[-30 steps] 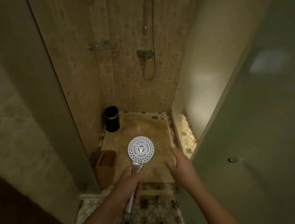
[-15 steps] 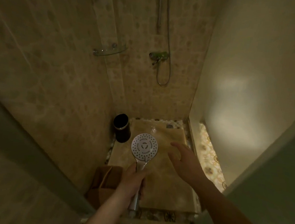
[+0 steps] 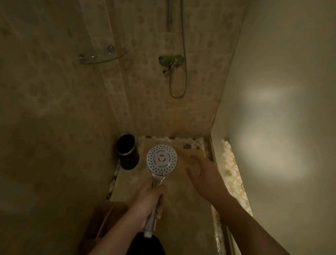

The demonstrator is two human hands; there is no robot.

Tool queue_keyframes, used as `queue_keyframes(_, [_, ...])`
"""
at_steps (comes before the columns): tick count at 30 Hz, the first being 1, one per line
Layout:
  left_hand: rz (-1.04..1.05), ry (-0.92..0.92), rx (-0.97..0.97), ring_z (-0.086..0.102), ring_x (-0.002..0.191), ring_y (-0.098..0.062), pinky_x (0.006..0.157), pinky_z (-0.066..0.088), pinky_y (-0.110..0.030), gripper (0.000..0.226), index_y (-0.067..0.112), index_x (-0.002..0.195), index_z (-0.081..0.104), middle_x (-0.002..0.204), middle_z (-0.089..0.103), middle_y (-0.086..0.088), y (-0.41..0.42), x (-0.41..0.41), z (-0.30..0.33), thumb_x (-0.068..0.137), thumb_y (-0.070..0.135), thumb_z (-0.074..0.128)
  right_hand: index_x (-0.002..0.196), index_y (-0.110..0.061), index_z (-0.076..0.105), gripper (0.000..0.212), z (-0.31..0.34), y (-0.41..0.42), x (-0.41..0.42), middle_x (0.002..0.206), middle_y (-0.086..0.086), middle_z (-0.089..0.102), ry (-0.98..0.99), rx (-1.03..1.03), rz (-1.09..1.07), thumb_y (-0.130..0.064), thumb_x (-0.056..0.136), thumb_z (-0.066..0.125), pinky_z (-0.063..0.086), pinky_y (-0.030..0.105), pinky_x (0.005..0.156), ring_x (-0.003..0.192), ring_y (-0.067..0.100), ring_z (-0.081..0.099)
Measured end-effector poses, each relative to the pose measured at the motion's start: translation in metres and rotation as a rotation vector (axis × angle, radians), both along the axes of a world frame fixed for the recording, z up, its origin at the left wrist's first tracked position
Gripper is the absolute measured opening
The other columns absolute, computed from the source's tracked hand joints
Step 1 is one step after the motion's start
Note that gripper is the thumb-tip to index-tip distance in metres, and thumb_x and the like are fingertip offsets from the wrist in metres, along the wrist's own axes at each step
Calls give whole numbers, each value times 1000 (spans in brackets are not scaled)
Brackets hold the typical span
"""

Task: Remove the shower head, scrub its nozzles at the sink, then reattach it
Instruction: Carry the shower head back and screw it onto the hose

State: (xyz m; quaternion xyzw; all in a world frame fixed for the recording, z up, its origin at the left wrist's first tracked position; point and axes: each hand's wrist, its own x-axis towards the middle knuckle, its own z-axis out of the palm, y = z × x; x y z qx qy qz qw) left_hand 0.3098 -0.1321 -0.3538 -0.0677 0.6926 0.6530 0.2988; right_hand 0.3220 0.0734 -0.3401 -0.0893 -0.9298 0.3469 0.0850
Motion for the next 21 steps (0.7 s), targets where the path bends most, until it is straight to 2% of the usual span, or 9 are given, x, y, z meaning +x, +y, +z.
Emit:
queue_keyframes(5, [-60, 25, 28, 43, 38, -17, 37, 38, -26, 10, 13, 96, 52, 53, 52, -4, 43, -82, -11, 102, 15, 60, 137, -23, 50, 49, -15, 40, -71, 136, -1, 55, 8, 51, -81, -39, 93, 60, 40, 27, 96, 124, 18, 50])
queue_keyframes(9, [-120, 56, 45, 42, 37, -14, 37, 37, -25, 11, 15, 95, 55, 53, 50, -1, 73, -168, -16, 101, 18, 63, 139, -22, 48, 52, -17, 71, -157, 136, 0, 57, -20, 84, -128, -39, 92, 60, 41, 30, 100, 124, 19, 52])
queue_keyframes(11, [-146, 49, 47, 42, 37, -12, 37, 37, -24, 9, 16, 103, 60, 52, 50, 1, 85, -216, -14, 99, 19, 67, 140, -20, 47, 53, -11, 79, -208, 135, 2, 57, -33, 96, -123, -35, 92, 60, 41, 30, 99, 124, 21, 52])
queue_keyframes(14, [-139, 16, 57, 42, 37, -12, 38, 36, -23, 16, 10, 109, 59, 51, 50, 1, 96, -288, -7, 97, 16, 69, 135, -24, 49, 45, -2, 82, -286, 129, 0, 59, -51, 106, -100, -35, 92, 58, 41, 26, 94, 118, 17, 54])
queue_keyframes(17, [-136, 26, 50, 41, 36, -14, 39, 35, -23, 17, 7, 106, 57, 50, 49, -1, 103, -357, 1, 97, 15, 69, 132, -21, 49, 44, 6, 84, -357, 127, 0, 59, -61, 95, -86, -39, 93, 57, 47, 34, 96, 118, 19, 53])
queue_keyframes(21, [-85, 49, 20, 37, 34, -13, 36, 34, -22, 20, 12, 95, 48, 48, 42, -2, 110, -426, 12, 98, 12, 68, 144, -18, 40, 55, 17, 91, -421, 142, 2, 51, -42, 71, -72, -42, 96, 51, 44, 40, 104, 130, 20, 48])
